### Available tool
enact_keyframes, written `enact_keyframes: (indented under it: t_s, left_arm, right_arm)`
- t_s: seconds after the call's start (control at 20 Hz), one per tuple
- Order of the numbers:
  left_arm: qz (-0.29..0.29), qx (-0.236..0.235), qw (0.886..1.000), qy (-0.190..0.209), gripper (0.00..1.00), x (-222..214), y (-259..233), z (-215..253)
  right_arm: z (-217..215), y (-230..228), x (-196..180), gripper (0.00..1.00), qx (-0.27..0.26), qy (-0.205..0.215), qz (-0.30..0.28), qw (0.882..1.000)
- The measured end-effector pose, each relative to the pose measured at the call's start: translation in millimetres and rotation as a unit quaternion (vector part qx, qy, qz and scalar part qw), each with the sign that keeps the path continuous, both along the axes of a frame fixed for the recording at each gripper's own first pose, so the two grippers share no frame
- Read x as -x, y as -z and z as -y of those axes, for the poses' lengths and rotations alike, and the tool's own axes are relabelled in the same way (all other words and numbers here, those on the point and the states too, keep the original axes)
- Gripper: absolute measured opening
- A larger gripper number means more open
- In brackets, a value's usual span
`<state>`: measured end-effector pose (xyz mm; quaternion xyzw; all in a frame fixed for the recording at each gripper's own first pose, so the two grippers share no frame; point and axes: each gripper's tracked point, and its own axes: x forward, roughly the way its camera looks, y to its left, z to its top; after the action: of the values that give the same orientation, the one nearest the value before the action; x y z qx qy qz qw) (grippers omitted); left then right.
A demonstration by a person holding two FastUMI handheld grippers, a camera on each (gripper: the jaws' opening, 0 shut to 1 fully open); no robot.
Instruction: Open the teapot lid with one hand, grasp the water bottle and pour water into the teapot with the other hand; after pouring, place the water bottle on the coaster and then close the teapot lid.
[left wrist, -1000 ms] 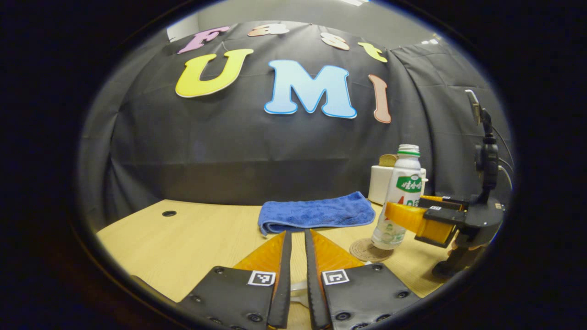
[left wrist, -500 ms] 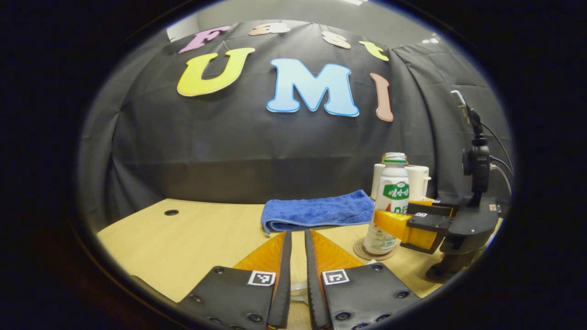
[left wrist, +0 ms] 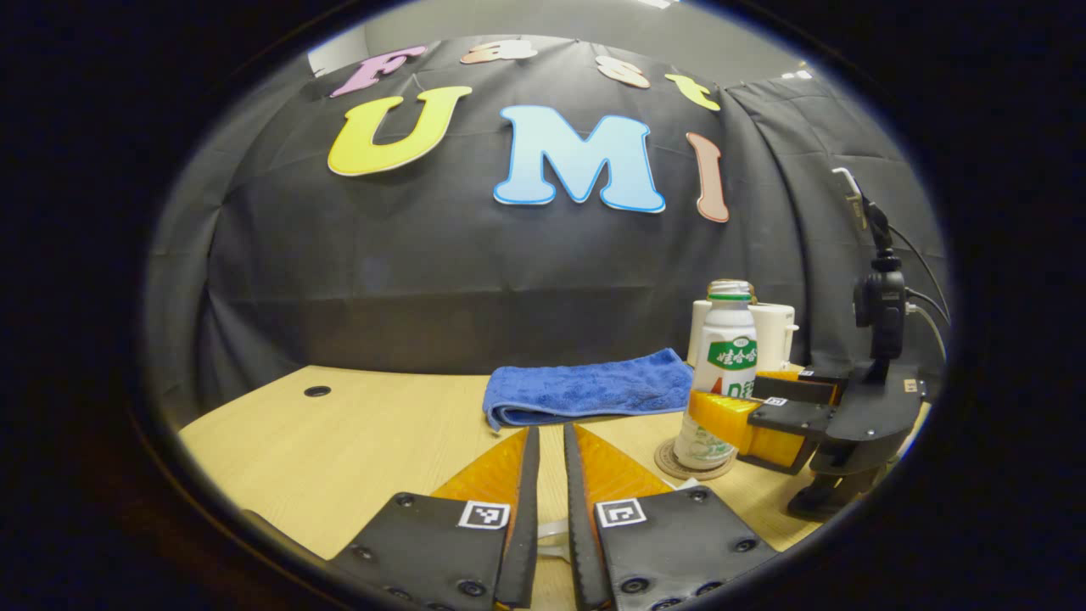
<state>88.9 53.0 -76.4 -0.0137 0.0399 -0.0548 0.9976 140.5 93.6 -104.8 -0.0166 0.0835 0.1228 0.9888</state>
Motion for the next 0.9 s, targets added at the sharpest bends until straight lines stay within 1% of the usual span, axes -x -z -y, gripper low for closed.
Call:
enact_keyframes:
  t_s: [0.05,0.15,0.2,0.25,0.3,0.4,0.45,0.5,0.55,0.6,0.65,0.75,0.9]
  left_arm:
    - [0.001,0.000,1.000,0.000,0.23,0,0,0]
    - [0.003,0.001,1.000,0.000,0.23,1,-2,-1]
    - [0.003,0.002,1.000,0.000,0.31,0,-3,0]
    - [0.004,0.002,1.000,-0.001,0.31,1,-2,-1]
    - [0.004,0.002,1.000,-0.001,0.23,1,-2,-1]
    - [0.004,0.002,1.000,-0.002,0.23,1,-3,-2]
    - [0.005,0.002,1.000,-0.003,0.31,1,-3,-2]
    - [0.006,0.002,1.000,-0.004,0.31,1,-4,-2]
    - [0.008,0.002,1.000,-0.006,0.23,1,-5,-4]
    - [0.010,0.004,1.000,-0.007,0.27,2,-6,-5]
    - [0.011,0.004,1.000,-0.008,0.23,2,-6,-6]
    - [0.011,0.005,1.000,-0.010,0.23,2,-6,-7]
    - [0.008,0.003,1.000,-0.010,0.23,2,-4,-6]
  right_arm:
    - [2,-2,-1,0.90,0.004,0.002,0.004,1.000]
    - [3,-11,0,0.93,-0.009,0.001,0.015,1.000]
    - [4,-15,1,0.94,-0.016,0.002,0.021,1.000]
    - [6,-20,2,0.95,-0.017,0.004,0.027,1.000]
    - [6,-22,3,0.95,-0.015,0.002,0.032,0.999]
    - [5,-27,5,0.95,-0.016,-0.001,0.038,0.999]
    - [4,-30,6,0.95,-0.020,-0.003,0.040,0.999]
    - [5,-32,8,0.95,-0.023,-0.003,0.041,0.999]
    - [5,-35,9,0.95,-0.027,-0.003,0.043,0.999]
    - [7,-37,11,0.95,-0.030,-0.001,0.046,0.999]
    - [11,-41,12,0.95,-0.036,0.002,0.049,0.998]
    - [12,-45,14,0.95,-0.051,0.003,0.052,0.997]
    - [15,-47,20,0.95,-0.056,-0.001,0.054,0.997]
